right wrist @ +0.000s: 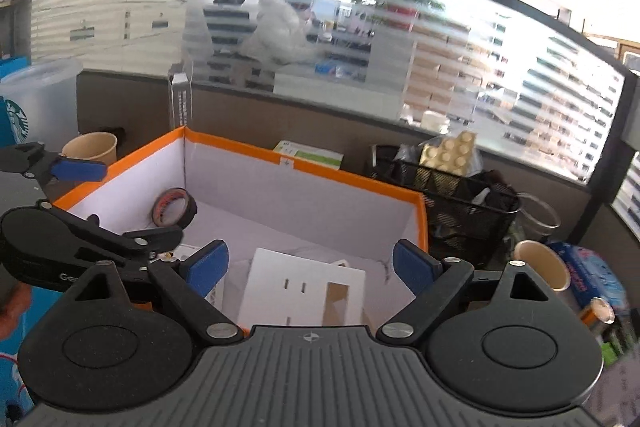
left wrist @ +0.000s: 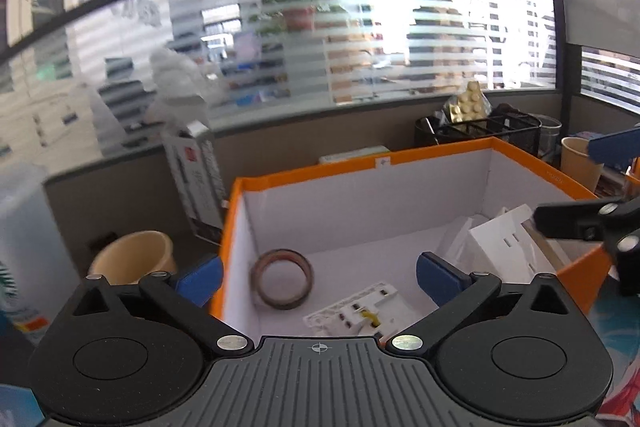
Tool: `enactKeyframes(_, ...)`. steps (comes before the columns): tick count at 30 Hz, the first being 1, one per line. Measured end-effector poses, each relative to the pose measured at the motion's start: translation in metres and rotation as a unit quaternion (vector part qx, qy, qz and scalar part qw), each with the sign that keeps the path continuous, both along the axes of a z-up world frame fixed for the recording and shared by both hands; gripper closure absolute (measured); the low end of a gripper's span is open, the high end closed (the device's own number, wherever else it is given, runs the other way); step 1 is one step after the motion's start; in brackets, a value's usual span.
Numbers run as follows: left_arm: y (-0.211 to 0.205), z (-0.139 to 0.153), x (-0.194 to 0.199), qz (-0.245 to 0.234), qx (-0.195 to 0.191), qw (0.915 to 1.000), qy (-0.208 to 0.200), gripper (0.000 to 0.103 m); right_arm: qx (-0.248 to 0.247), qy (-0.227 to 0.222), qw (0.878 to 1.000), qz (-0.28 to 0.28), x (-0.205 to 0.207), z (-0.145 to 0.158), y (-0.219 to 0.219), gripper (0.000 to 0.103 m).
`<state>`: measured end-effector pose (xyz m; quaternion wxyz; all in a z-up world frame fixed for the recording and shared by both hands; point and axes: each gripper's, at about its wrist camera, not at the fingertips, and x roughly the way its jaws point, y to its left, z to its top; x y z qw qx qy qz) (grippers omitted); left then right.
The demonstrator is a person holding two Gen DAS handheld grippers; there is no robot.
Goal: Organize rigid objects
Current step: 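Withdraw both open tools from the box back over the mat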
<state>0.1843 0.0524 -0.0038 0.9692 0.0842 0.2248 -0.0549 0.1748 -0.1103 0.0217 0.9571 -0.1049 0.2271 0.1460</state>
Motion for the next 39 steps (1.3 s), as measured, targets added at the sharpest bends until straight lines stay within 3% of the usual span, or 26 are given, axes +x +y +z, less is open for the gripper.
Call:
enactKeyframes(8,0.024,0.005,-0.037,0.042,-0.018,0.9989,-0.003,0.0,0.009,-0.022,1.0,0.014,-0.047,0.007,-0.005,0.01)
enactKeyframes(15,0.03,0.002,-0.072,0.043,-0.012,0.999,-0.002,0.0,0.009,-0.006,0.999,0.034,-0.086,-0.015,-0.005,0.006)
enactKeyframes(20,0.031,-0.014,-0.104,0.03,0.004,0.9995,0.009,0.0,0.043,0.055,0.987,0.142,-0.12,-0.045,-0.006,0.006)
enactKeyframes(25,0.039,-0.025,-0.115,0.053,0.007,0.9982,0.025,0.0,0.034,0.093,0.973,0.209,-0.149,-0.072,0.014,0.009)
enactKeyframes(26,0.04,-0.026,-0.117,0.057,0.005,0.998,0.027,0.0,0.027,0.093,0.972,0.216,-0.154,-0.076,0.019,0.017)
enactKeyframes(27,0.041,-0.026,-0.12,0.058,0.003,0.9979,0.028,0.0,0.02,0.088,0.972,0.218,-0.158,-0.08,0.023,0.032)
enactKeyframes(29,0.043,-0.027,-0.124,0.061,0.006,0.9976,0.031,0.0,0.015,0.099,0.968,0.228,-0.16,-0.087,0.028,0.047)
enactKeyframes(35,0.051,-0.034,-0.134,0.065,0.007,0.997,0.042,0.0,0.018,0.134,0.96,0.243,-0.155,-0.102,0.033,0.068)
enactKeyframes(37,0.052,-0.036,-0.131,0.069,0.001,0.9963,0.051,0.0,0.002,0.112,0.963,0.246,-0.161,-0.105,0.038,0.07)
enactKeyframes(39,0.049,-0.038,-0.127,0.065,-0.005,0.996,0.06,0.0,0.004,0.107,0.963,0.248,-0.164,-0.105,0.04,0.082)
